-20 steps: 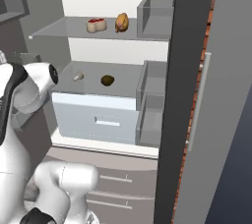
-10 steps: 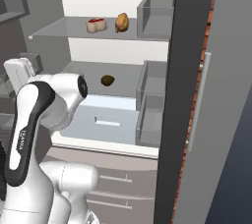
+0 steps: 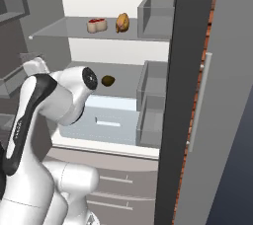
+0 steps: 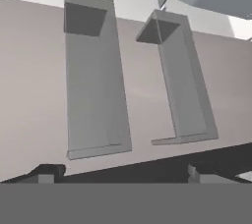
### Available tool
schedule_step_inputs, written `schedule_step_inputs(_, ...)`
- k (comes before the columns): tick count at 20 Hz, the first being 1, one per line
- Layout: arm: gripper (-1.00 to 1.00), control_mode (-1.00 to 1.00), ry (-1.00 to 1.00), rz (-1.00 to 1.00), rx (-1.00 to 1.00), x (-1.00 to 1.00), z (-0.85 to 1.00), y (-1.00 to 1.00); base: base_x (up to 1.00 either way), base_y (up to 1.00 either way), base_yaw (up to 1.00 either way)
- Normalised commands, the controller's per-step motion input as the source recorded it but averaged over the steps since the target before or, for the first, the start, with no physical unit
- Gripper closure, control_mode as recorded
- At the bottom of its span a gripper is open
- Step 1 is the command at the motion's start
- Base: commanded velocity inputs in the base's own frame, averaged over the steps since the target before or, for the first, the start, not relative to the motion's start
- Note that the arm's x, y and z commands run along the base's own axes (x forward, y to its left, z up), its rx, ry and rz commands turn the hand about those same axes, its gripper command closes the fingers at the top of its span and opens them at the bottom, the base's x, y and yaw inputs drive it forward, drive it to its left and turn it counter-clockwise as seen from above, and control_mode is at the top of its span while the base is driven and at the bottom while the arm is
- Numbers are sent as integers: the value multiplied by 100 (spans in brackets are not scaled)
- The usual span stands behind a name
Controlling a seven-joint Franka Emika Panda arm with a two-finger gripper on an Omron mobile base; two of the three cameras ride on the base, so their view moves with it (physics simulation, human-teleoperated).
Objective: Gather the mushroom and avocado from the fridge and place them on a tray on the dining counter. Then gather the steak and chicken drumstick from the fridge and place them on the other tray.
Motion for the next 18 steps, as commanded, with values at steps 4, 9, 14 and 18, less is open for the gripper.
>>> schedule_step_inputs(4, -100, -100, 12, -9, -21, 69, -38, -38, 0, 0, 0)
schedule_step_inputs(9, -100, -100, 4, -1, -24, 63, -35, -28, 0, 0, 0)
schedule_step_inputs(14, -100, -100, -4, 9, -25, 48, -22, -10, 0, 0, 0)
schedule_step_inputs(18, -100, -100, -9, 8, -24, 47, -9, -16, 0, 0, 0)
